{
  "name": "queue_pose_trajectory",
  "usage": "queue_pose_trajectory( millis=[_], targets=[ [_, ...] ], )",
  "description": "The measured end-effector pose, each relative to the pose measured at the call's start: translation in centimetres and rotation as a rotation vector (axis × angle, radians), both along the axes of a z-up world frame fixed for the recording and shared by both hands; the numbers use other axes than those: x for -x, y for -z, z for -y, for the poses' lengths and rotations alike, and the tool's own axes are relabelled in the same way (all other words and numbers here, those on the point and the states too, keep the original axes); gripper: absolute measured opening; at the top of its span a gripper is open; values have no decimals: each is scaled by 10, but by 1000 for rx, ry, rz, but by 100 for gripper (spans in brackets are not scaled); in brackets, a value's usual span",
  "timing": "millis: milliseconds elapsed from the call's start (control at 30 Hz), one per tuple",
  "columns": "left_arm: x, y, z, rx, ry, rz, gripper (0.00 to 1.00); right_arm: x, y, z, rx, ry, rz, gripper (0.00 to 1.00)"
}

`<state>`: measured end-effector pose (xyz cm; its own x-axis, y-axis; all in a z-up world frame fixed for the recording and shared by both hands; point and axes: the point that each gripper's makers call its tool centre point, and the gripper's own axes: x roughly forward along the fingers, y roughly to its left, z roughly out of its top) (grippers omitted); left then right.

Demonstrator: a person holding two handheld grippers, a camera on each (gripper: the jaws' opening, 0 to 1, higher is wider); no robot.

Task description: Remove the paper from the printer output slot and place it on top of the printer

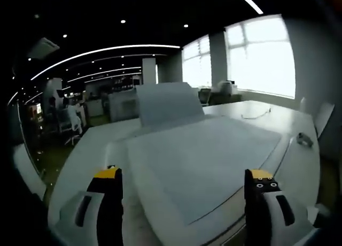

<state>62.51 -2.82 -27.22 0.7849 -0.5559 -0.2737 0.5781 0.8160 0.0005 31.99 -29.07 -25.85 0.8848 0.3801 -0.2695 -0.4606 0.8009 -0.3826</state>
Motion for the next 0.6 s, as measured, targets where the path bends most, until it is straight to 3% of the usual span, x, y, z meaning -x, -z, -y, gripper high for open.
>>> queue_pose_trajectory(
  millis=[600],
  targets=[
    [16,-4,-2,-32,26,44,97,-1,2,-1,-2,-5,-5,81]
  ],
)
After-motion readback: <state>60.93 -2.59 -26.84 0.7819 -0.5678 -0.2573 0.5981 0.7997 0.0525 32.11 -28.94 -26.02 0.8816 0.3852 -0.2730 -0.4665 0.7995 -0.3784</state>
